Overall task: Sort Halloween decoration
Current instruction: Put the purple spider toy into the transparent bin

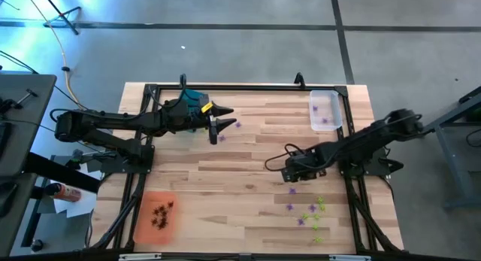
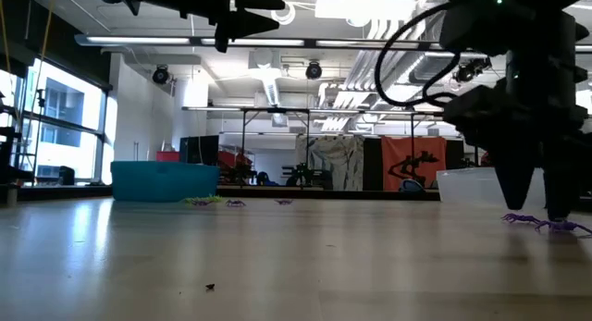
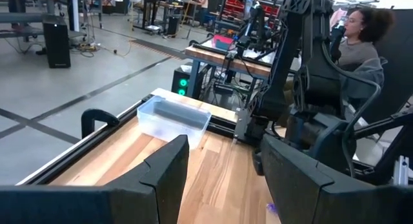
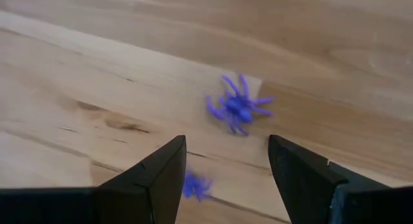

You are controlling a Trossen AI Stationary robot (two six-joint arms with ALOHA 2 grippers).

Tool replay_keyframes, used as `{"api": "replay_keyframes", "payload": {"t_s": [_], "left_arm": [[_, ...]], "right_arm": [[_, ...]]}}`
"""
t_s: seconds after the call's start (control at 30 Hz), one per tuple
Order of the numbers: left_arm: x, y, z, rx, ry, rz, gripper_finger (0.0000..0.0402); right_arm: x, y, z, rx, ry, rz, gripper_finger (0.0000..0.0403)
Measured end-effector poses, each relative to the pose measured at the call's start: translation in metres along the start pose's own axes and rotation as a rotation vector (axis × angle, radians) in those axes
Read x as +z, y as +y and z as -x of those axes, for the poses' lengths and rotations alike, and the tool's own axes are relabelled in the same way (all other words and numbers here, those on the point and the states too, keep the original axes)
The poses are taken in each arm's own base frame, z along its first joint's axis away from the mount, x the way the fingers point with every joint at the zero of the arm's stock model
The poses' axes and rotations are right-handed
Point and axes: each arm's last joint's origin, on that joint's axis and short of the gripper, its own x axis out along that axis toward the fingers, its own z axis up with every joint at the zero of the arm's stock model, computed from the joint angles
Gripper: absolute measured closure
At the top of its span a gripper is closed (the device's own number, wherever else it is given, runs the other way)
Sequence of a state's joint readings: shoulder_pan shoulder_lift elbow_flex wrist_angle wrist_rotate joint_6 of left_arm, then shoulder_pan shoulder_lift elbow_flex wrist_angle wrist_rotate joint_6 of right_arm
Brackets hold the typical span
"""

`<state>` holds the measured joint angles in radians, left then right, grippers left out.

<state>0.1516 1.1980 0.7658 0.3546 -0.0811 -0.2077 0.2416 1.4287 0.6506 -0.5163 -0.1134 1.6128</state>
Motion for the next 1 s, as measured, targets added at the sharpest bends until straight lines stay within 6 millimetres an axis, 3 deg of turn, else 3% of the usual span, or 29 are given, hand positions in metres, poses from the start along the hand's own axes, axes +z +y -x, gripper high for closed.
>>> {"api": "replay_keyframes", "payload": {"t_s": [0.23, 0.63, 0.77, 0.93, 1.0], "left_arm": [[-0.001, 0.0, 0.0, -0.009, 0.008, -0.001, 0.022], [-0.004, 0.0, 0.0, -0.01, 0.046, -0.004, 0.022], [-0.004, 0.0, 0.0, -0.01, 0.047, -0.004, 0.022], [-0.004, 0.0, 0.0, -0.01, 0.047, -0.008, 0.022], [-0.004, 0.0, 0.0, -0.01, 0.046, -0.028, 0.022]], "right_arm": [[0.004, 0.015, 0.009, -0.131, -0.085, 0.042, 0.0187], [0.005, 0.017, -0.01, -0.212, -0.056, 0.082, 0.0198], [0.006, 0.017, -0.014, -0.233, -0.064, 0.121, 0.0246], [0.007, 0.016, -0.015, -0.247, -0.08, 0.194, 0.0366], [0.007, 0.016, -0.014, -0.247, -0.085, 0.226, 0.0392]]}}
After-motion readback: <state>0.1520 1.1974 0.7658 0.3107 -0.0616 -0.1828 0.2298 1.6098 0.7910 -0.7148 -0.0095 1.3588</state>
